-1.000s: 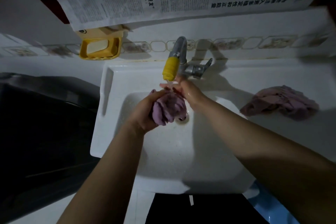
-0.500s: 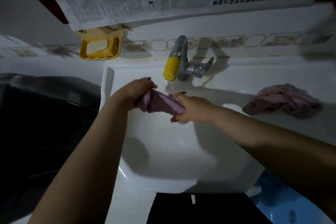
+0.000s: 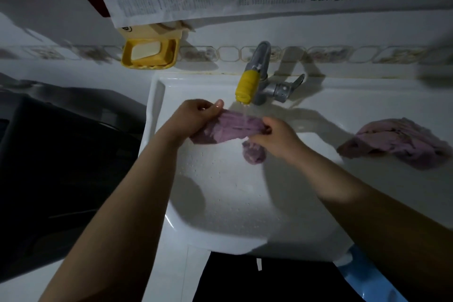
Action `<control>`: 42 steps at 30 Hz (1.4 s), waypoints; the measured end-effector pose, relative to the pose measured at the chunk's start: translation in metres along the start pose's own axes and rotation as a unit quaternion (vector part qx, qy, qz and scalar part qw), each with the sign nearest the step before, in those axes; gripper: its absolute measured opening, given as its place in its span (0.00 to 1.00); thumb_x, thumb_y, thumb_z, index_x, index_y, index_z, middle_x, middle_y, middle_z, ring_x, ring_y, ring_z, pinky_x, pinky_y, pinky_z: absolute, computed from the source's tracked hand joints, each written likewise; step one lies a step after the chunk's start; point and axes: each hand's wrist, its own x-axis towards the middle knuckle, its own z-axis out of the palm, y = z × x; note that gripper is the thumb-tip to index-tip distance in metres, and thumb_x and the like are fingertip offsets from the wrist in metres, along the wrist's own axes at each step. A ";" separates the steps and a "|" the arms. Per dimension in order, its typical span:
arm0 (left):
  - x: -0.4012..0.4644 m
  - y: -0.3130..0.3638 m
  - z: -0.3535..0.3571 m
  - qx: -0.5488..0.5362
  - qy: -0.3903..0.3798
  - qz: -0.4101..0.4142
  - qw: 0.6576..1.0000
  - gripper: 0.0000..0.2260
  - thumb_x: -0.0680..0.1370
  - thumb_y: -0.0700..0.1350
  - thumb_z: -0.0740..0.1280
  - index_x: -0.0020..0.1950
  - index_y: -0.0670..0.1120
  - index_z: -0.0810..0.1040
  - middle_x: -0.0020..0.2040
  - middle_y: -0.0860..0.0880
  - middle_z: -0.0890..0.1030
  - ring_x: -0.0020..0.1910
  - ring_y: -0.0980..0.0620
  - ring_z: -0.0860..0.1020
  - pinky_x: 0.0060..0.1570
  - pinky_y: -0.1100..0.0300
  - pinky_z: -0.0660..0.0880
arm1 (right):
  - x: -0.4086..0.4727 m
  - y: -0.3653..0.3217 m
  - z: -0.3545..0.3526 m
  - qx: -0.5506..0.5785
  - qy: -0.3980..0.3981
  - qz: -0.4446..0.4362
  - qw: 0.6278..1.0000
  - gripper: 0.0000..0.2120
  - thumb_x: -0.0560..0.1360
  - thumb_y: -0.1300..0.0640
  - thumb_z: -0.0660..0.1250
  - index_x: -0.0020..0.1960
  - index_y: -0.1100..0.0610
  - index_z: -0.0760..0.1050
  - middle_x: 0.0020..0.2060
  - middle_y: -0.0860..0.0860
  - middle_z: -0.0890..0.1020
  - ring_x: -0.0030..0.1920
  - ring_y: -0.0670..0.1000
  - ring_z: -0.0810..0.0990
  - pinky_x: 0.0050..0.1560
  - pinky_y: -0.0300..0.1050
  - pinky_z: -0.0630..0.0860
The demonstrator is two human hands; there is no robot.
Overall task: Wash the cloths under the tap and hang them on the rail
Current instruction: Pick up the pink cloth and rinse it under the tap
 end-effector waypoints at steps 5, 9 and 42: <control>0.007 -0.041 0.028 0.031 0.029 -0.030 0.999 0.26 0.80 0.63 0.54 0.47 0.45 0.82 0.42 0.44 0.84 0.39 0.47 0.81 0.41 0.58 0.77 | -0.005 -0.043 -0.007 0.037 0.008 -0.040 0.998 0.11 0.71 0.57 0.69 0.50 0.52 0.70 0.38 0.44 0.76 0.39 0.44 0.75 0.36 0.39 0.68; 0.003 -0.038 0.050 0.053 0.148 0.035 0.987 0.17 0.83 0.52 0.56 0.62 0.47 0.79 0.65 0.45 0.76 0.65 0.50 0.73 0.62 0.60 0.67 | -0.007 -0.064 -0.008 0.008 -0.021 -0.049 0.999 0.11 0.69 0.53 0.71 0.47 0.55 0.70 0.37 0.49 0.75 0.37 0.46 0.74 0.36 0.43 0.68; -0.039 0.014 0.069 0.122 -0.018 0.172 0.977 0.05 0.74 0.46 0.64 0.49 0.48 0.73 0.44 0.51 0.78 0.42 0.51 0.75 0.39 0.63 0.71 | -0.011 0.034 0.027 0.036 -0.113 0.013 0.993 0.29 0.65 0.62 0.77 0.62 0.52 0.70 0.48 0.43 0.79 0.51 0.45 0.76 0.41 0.23 0.70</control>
